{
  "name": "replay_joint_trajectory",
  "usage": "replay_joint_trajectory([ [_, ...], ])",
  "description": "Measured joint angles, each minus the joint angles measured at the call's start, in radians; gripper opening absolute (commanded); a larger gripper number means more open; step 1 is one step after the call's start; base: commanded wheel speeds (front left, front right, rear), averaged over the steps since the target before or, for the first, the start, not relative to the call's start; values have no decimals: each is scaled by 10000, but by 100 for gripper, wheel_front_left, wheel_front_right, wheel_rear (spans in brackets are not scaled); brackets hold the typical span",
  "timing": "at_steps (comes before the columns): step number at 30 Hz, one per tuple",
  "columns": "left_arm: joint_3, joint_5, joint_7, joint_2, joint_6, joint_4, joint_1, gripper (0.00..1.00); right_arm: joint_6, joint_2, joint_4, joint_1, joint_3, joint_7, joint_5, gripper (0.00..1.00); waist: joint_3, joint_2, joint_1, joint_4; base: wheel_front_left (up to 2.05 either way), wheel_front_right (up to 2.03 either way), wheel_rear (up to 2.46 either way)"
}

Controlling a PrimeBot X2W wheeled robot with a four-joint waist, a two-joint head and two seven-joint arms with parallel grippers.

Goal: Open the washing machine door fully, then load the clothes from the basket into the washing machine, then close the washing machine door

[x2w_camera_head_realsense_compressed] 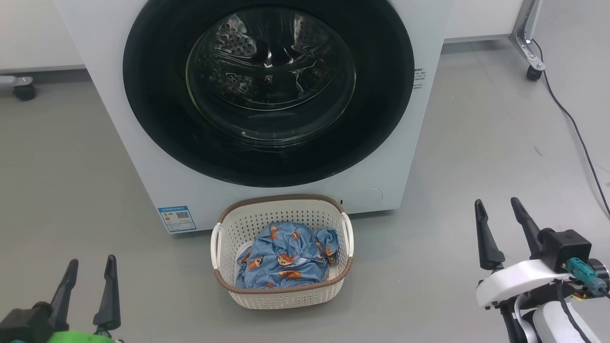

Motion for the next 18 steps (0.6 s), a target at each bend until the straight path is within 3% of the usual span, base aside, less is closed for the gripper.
replay_joint_trajectory([
  [5,-29,658,-173,19,0,-29,57,100,-10,8,2,1,54,-134,-577,100,-54,0,0,6,0,0,0],
  [18,84,679,-201,-38,0,165,180,100,17,61,130,3,-4,-134,-652,100,-114,0,0,49,0,0,0],
])
